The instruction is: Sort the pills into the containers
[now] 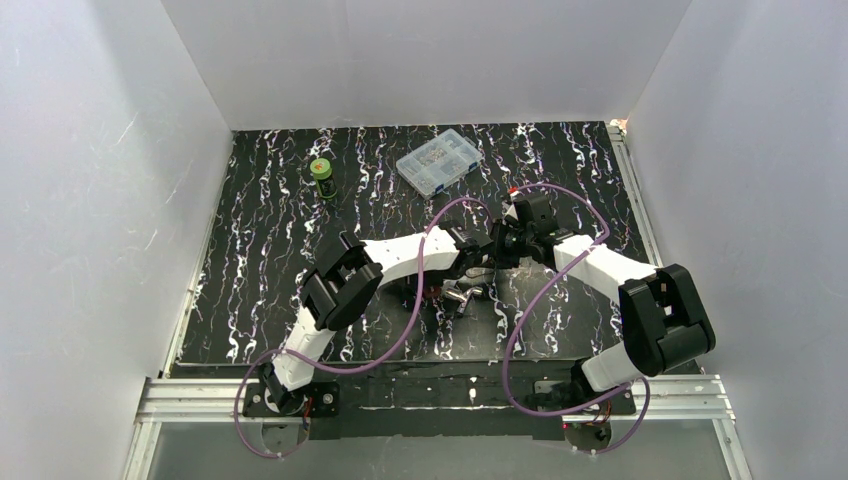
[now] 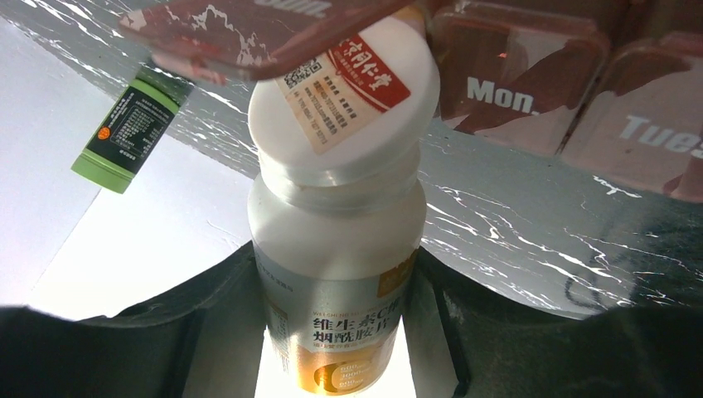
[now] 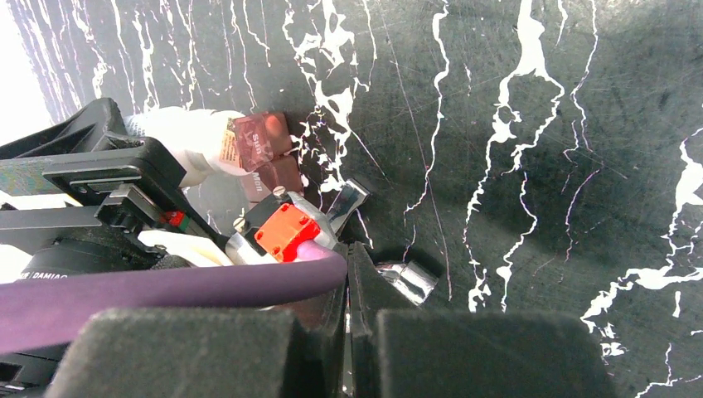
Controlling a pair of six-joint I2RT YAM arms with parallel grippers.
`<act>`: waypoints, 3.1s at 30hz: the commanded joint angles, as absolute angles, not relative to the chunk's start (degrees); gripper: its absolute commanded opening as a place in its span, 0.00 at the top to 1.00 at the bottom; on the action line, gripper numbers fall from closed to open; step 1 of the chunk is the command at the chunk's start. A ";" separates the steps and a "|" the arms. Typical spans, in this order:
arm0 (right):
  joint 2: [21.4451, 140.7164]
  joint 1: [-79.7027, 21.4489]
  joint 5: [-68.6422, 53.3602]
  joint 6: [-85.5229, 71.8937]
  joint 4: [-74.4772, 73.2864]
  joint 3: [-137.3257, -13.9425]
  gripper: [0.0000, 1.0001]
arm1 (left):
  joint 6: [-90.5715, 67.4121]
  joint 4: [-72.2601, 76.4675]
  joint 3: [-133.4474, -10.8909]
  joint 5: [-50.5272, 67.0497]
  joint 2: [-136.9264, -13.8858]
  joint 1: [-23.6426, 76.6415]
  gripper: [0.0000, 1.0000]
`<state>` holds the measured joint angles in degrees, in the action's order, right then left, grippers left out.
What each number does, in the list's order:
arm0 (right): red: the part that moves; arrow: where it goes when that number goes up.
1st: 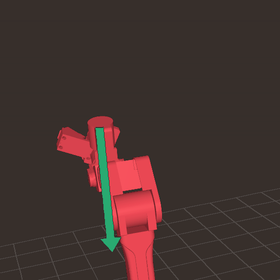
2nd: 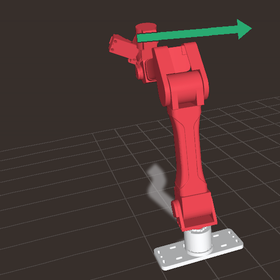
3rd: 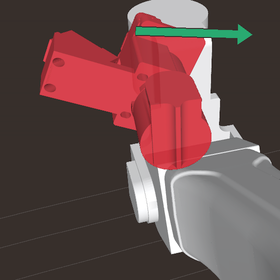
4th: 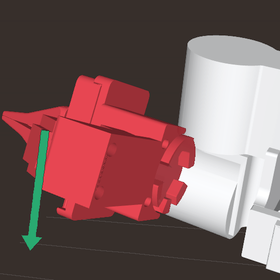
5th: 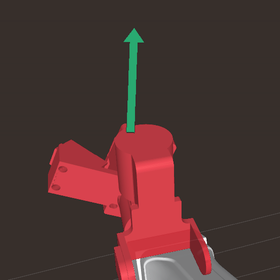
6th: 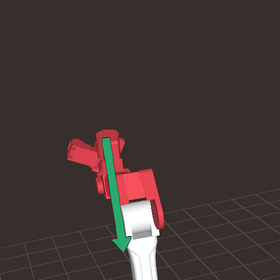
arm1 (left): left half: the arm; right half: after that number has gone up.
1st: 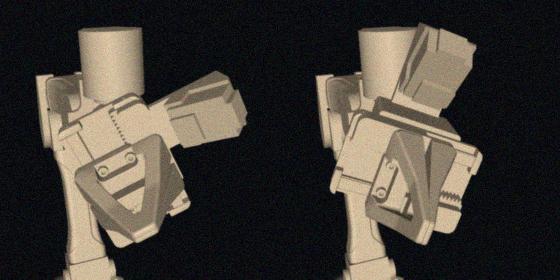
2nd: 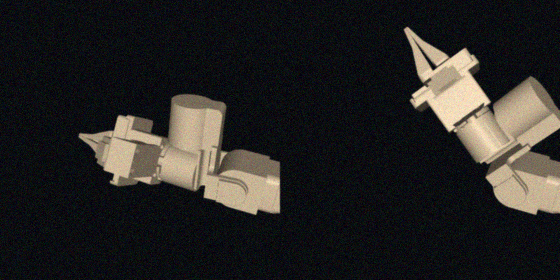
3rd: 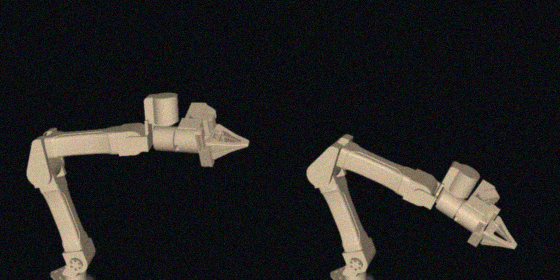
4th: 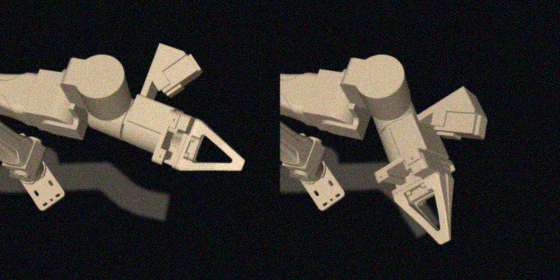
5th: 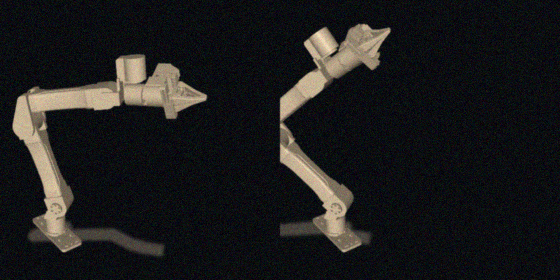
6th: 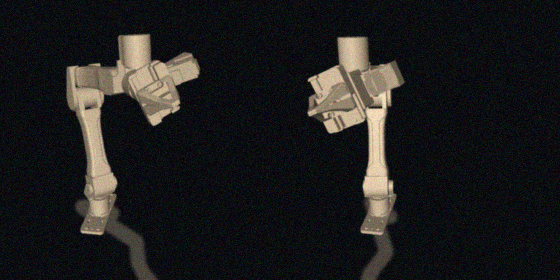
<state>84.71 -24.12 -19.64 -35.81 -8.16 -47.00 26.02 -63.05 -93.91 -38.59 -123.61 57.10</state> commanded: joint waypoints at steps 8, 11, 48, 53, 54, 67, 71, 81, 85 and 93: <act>83.10 -24.40 -19.60 -36.67 4.66 -49.31 0.95 | 32.32 -64.05 -93.58 -33.72 -119.67 63.72 1.00; 83.19 -24.38 -19.76 -36.70 4.66 -49.37 0.95 | 30.69 -64.36 -93.80 -32.82 -119.42 63.15 1.00; 86.56 -25.40 -20.16 -36.12 4.68 -50.62 0.95 | 10.56 -53.21 -81.22 -24.34 -106.90 53.04 1.00; 86.75 -25.58 -20.04 -35.91 4.45 -50.88 0.95 | 6.21 -47.10 -76.33 -21.47 -100.98 50.95 1.00; 86.75 -25.58 -19.96 -35.80 4.40 -50.89 0.95 | 5.42 -45.11 -74.58 -21.16 -99.66 50.59 1.00; 81.56 -26.24 -19.54 -34.71 -4.32 -56.20 0.95 | -4.31 -9.00 -50.38 -16.39 -78.28 47.33 1.00; 79.27 -27.73 -19.80 -34.18 -11.32 -61.99 0.95 | -4.76 11.28 -39.81 -9.40 -67.32 46.32 1.00; 77.66 -33.01 -15.42 -30.64 -24.44 -75.54 0.90 | -6.39 26.82 -34.11 3.68 -56.17 44.15 1.00; 77.07 -34.83 -13.79 -30.10 -27.46 -80.62 0.69 | -7.35 28.52 -34.12 9.62 -55.23 43.45 1.00; 76.24 -36.19 -9.95 -28.22 -33.85 -87.71 0.25 | -8.70 30.65 -33.87 13.37 -54.61 42.53 1.00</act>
<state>78.56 -35.77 -12.25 -30.02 -30.06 -83.48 -7.44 26.81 -34.28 10.02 -56.25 43.20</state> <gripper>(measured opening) 0.692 0.510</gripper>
